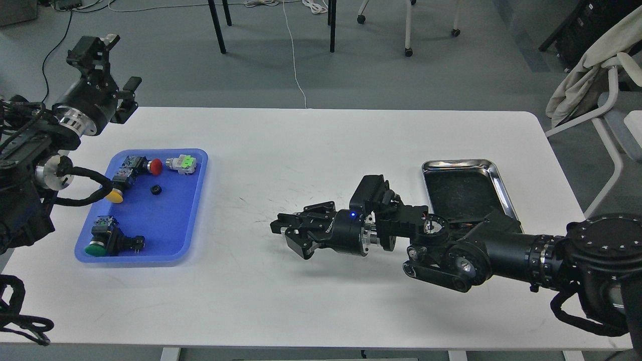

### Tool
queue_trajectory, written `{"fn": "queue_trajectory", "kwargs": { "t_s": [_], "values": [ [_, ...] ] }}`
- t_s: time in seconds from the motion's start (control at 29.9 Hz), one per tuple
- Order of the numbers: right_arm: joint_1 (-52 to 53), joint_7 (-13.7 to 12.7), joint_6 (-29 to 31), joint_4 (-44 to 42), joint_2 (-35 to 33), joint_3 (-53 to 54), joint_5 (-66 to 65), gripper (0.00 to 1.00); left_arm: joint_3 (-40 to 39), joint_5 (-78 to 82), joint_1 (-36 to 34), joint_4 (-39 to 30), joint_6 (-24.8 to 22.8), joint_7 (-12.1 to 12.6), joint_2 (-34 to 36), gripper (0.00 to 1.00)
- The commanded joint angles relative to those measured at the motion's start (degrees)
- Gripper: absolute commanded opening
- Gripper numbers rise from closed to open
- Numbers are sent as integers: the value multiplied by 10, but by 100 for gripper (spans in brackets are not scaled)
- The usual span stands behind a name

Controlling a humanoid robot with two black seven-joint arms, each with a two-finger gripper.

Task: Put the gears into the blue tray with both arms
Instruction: 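Carry the black gear toward the table center and open the right gripper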

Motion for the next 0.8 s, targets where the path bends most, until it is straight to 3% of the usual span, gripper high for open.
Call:
{"fn": "queue_trajectory", "kwargs": {
  "t_s": [0.0,0.57,0.67,0.77],
  "values": [
    [-16,0,0,-32,2,-1,-20,1,0,0,1,0,0,0,3,99],
    [-18,0,-7,-78,2,-21,-18,2,0,0,1,-1,0,0,15,99],
    [-18,0,-10,-78,2,-18,-16,6,0,0,1,-1,0,0,15,99],
    [-19,0,-10,-86,2,-6,-14,18,0,0,1,-1,0,0,15,99]
  ]
}}
